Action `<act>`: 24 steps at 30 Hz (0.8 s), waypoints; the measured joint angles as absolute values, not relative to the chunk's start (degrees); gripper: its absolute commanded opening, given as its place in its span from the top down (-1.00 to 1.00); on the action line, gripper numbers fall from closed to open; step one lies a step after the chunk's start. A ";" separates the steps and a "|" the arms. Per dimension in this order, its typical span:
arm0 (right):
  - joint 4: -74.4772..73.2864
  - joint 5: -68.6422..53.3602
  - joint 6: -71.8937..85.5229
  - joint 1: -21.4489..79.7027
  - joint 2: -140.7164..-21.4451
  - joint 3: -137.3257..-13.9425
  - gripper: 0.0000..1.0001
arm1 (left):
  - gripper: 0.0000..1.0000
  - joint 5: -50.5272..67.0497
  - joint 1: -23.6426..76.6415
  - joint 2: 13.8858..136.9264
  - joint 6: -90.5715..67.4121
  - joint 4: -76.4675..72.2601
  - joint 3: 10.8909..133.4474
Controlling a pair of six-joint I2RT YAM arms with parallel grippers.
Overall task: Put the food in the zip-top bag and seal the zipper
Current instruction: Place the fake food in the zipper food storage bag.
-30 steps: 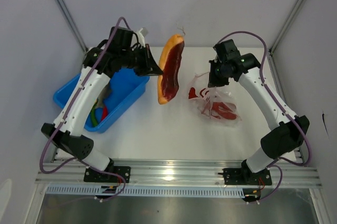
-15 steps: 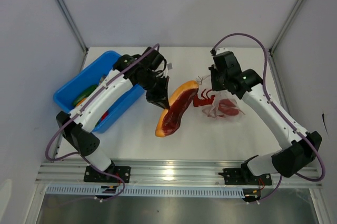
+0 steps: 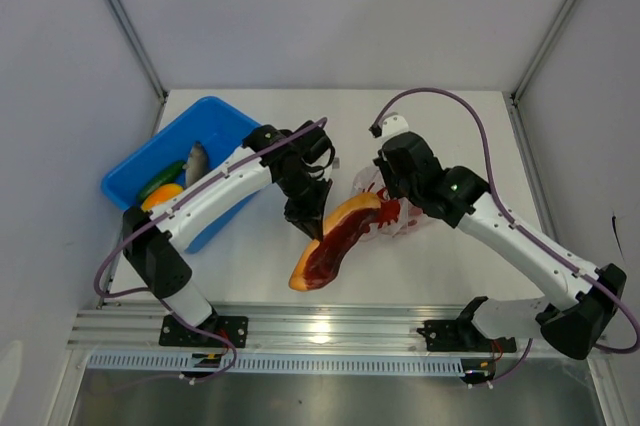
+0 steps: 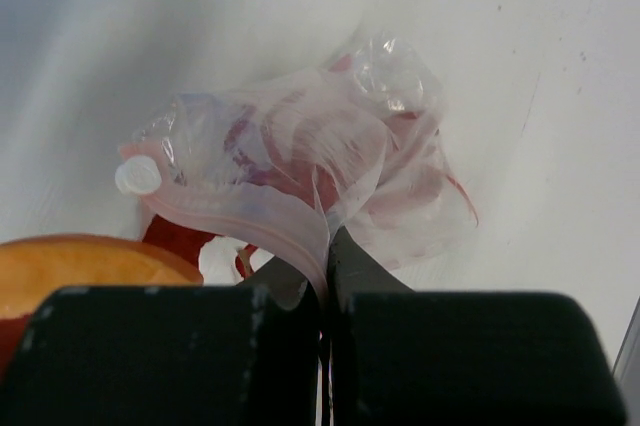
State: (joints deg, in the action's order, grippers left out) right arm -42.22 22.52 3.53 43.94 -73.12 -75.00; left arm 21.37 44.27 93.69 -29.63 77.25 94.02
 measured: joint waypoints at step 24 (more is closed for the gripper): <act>-42.52 39.75 8.19 50.63 -82.52 -77.10 1.00 | 0.99 24.45 47.03 92.79 -31.55 77.73 90.24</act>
